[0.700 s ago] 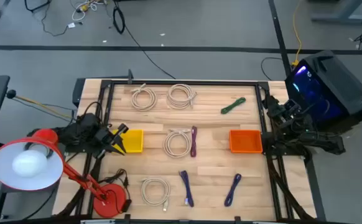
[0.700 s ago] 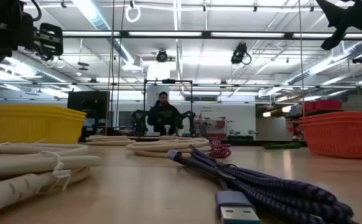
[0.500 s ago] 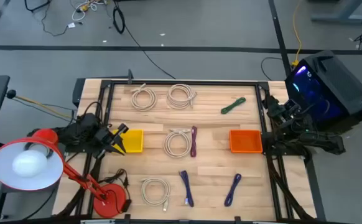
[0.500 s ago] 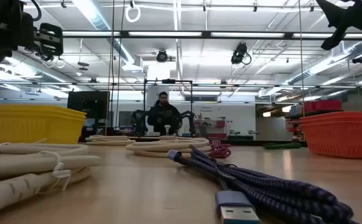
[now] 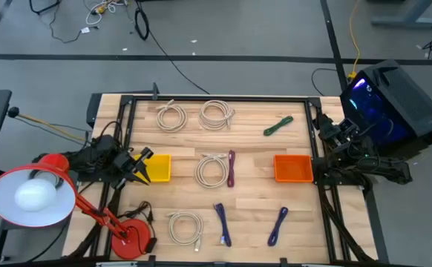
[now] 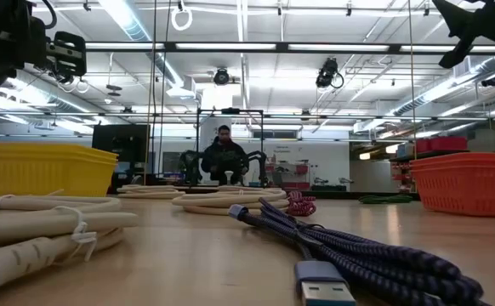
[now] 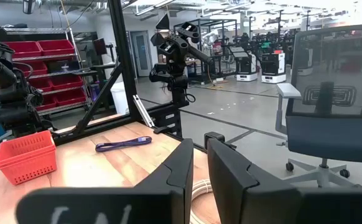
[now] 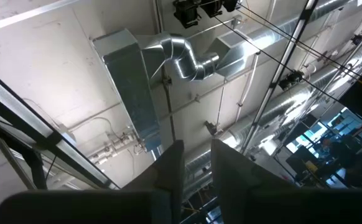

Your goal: Pick & Place USB Port

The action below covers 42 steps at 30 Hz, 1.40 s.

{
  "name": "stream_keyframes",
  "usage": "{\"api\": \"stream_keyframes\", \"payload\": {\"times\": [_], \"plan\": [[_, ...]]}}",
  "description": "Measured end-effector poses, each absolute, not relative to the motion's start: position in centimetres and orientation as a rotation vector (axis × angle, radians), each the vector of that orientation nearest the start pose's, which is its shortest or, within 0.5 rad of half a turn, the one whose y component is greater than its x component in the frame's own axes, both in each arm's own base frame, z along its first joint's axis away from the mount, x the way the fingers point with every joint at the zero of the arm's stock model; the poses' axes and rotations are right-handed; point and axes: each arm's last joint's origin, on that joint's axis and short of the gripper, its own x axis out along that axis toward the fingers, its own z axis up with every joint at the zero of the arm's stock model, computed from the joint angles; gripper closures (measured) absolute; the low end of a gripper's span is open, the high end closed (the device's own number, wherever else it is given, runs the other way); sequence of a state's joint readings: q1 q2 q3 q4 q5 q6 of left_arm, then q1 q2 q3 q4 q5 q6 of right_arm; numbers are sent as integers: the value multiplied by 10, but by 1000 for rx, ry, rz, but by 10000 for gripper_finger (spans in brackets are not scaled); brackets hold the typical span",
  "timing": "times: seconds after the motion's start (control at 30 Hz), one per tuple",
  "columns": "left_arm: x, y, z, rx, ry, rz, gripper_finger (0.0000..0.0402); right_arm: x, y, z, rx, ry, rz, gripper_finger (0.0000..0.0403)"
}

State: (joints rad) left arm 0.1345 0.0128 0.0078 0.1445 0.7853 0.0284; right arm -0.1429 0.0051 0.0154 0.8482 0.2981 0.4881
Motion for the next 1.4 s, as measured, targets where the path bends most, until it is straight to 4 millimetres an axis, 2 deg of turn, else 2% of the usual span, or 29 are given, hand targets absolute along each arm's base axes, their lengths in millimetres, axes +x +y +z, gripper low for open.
{"api": "stream_keyframes", "payload": {"times": [0.6,0.73,0.97,1.2,1.4], "plan": [[91,-8,178,95,-138,-647,349,61,-17,240,517,-948,-195,321],[93,-4,181,221,-200,-470,349,61,-17,240,517,-948,-195,321],[94,1,186,244,-232,-270,349,61,-17,240,517,-948,-194,321],[88,2,206,115,-429,-190,349,61,-17,240,517,-948,-195,321],[72,3,231,90,-739,-91,349,61,-17,240,517,-948,-195,321]]}}
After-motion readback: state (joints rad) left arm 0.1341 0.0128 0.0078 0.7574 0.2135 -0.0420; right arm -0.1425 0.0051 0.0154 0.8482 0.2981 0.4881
